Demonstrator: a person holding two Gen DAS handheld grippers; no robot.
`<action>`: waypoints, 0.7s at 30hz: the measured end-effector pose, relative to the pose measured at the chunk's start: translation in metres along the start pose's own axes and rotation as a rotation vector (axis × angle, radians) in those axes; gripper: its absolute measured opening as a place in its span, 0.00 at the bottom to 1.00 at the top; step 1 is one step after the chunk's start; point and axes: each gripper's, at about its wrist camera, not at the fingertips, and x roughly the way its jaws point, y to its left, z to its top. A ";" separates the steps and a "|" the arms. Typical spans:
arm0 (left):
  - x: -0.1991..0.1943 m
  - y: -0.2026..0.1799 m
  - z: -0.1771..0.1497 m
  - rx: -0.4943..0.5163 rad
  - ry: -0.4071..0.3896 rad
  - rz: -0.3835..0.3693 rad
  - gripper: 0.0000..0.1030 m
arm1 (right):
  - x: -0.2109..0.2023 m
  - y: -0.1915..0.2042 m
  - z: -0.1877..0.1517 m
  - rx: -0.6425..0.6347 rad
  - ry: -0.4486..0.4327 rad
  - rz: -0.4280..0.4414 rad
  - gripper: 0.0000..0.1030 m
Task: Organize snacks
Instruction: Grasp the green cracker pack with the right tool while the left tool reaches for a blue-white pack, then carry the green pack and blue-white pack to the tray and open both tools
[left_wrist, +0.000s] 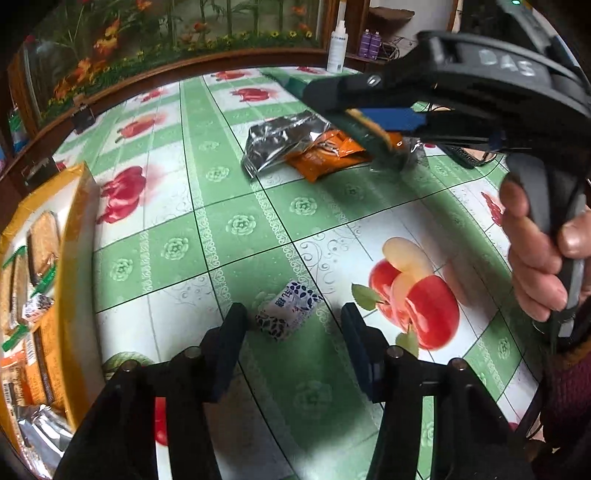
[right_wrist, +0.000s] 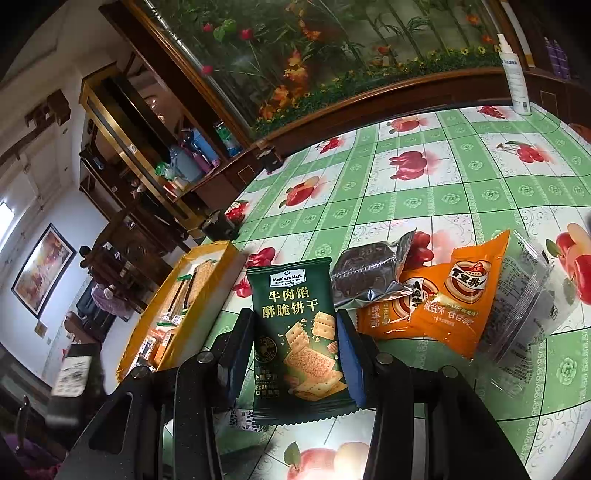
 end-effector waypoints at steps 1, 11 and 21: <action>-0.001 0.001 0.000 0.001 -0.002 0.002 0.50 | 0.000 0.000 0.000 0.002 -0.002 0.001 0.47; -0.003 -0.012 -0.001 0.011 -0.019 0.050 0.32 | 0.001 0.002 -0.002 -0.007 0.004 -0.001 0.47; -0.022 -0.003 -0.004 -0.049 -0.071 0.022 0.32 | 0.001 0.007 -0.002 -0.031 0.003 -0.015 0.47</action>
